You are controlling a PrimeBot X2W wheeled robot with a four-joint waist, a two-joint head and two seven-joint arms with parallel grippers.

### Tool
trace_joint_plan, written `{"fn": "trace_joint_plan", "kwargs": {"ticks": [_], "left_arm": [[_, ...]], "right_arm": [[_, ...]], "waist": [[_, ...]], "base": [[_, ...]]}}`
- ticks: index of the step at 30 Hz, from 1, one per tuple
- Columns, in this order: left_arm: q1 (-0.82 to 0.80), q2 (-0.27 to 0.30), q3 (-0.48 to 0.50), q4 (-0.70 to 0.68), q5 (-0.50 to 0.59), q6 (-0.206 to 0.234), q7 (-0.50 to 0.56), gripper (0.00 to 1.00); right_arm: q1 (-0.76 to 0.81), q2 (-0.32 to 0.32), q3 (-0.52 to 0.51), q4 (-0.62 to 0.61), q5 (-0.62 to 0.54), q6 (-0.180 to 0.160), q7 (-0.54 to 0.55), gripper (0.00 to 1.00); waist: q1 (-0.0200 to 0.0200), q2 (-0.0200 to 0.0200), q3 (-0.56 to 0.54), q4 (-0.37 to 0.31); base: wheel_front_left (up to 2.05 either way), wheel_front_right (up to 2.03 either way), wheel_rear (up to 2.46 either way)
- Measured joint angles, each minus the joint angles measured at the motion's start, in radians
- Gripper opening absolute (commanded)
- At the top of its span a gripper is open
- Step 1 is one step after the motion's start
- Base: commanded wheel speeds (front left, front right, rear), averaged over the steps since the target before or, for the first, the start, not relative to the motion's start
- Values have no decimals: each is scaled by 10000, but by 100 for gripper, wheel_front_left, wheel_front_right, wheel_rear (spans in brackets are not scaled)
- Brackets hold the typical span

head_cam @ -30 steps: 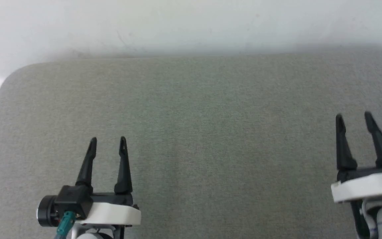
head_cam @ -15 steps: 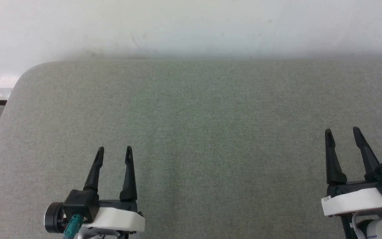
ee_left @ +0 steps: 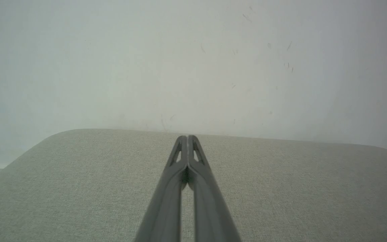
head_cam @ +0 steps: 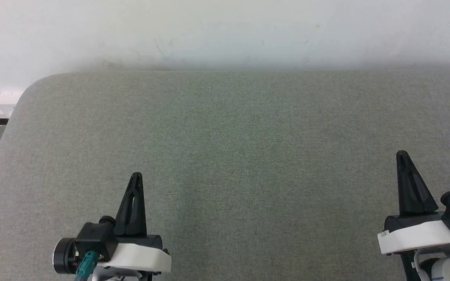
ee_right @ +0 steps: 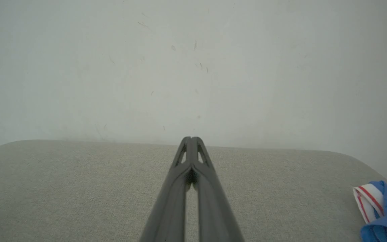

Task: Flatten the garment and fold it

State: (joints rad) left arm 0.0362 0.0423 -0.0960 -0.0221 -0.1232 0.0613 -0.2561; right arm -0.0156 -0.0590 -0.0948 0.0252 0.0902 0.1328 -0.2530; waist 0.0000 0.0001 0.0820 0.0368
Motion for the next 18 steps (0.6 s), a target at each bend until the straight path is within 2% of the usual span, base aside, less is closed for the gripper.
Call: {"fn": "trace_joint_plan", "kwargs": {"ticks": [18], "left_arm": [[-4,0,102,17,109,-65,360,0]], "right_arm": [[0,0,111,-4,-86,0,401,0]], "waist": [[1,0,-121,-55]], "base": [[0,0,0]]}}
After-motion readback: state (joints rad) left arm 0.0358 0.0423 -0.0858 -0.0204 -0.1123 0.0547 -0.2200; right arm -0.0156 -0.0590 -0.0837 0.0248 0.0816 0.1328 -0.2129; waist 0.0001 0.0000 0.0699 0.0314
